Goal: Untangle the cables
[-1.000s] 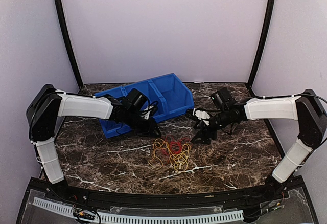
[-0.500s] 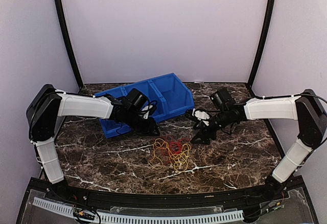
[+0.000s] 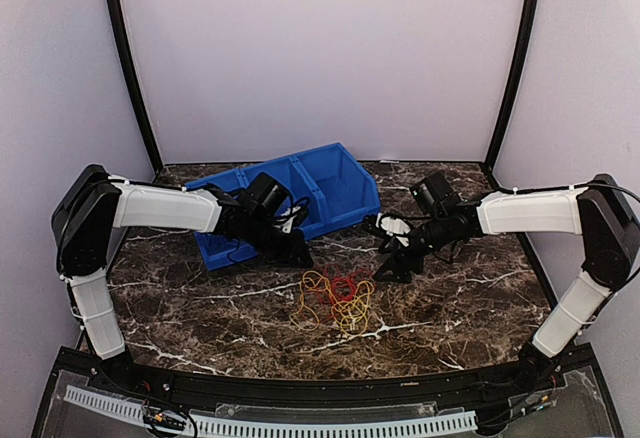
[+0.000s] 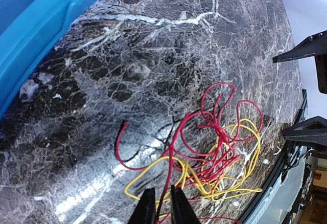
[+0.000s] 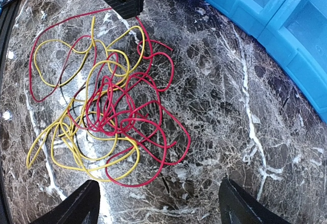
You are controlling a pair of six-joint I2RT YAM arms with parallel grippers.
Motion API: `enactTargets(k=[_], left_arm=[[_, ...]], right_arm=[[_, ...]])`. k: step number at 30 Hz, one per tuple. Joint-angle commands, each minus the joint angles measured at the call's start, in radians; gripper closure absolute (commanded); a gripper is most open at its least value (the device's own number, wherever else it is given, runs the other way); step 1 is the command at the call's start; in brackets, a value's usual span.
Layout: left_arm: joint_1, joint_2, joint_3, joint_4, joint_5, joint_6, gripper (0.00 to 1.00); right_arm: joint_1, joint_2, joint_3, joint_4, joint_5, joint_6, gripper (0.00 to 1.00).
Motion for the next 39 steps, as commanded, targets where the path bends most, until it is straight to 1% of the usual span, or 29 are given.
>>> enactTargets(k=[1, 6, 12, 15, 19, 21, 25, 28, 30, 35, 37, 38, 39], left_arm=[[-0.006, -0.017, -0.010, 0.018, 0.060, 0.003, 0.89], [-0.006, -0.018, -0.009, 0.018, 0.072, 0.000, 1.00], [-0.006, -0.030, 0.003, 0.018, 0.066, -0.001, 1.00], [-0.007, -0.061, 0.012, 0.041, 0.079, 0.004, 1.00], [-0.012, -0.151, 0.022, 0.087, 0.091, 0.018, 1.00], [-0.013, -0.188, 0.028, 0.100, 0.087, 0.022, 1.00], [-0.015, -0.264, 0.013, 0.147, 0.084, 0.012, 1.00], [-0.015, -0.304, -0.006, 0.174, 0.088, 0.001, 1.00], [-0.016, -0.327, -0.016, 0.176, 0.084, -0.005, 1.00], [-0.017, -0.384, -0.029, 0.166, 0.069, -0.012, 1.00], [-0.017, -0.407, -0.030, 0.166, 0.063, -0.018, 1.00], [-0.016, -0.424, -0.029, 0.166, 0.056, -0.021, 1.00], [-0.016, -0.432, -0.028, 0.164, 0.051, -0.023, 1.00]], right_arm=[[0.008, 0.013, 0.026, 0.001, 0.003, -0.004, 0.18], [0.008, 0.013, 0.026, -0.001, 0.003, -0.004, 0.18], [0.009, 0.006, 0.040, -0.006, 0.000, 0.006, 0.19], [0.009, -0.027, 0.099, -0.018, -0.026, 0.040, 0.19], [0.011, -0.051, 0.189, 0.007, -0.081, 0.113, 0.17], [0.026, -0.020, 0.233, -0.004, -0.093, 0.131, 0.17], [0.081, 0.058, 0.273, -0.027, -0.061, 0.118, 0.17], [0.112, 0.079, 0.260, 0.047, -0.033, 0.137, 0.16], [0.124, 0.096, 0.263, 0.094, -0.044, 0.155, 0.15], [0.158, 0.193, 0.285, 0.192, -0.045, 0.208, 0.15], [0.166, 0.239, 0.291, 0.218, -0.056, 0.239, 0.16], [0.170, 0.263, 0.298, 0.225, -0.068, 0.251, 0.19], [0.171, 0.287, 0.302, 0.228, -0.079, 0.264, 0.25]])
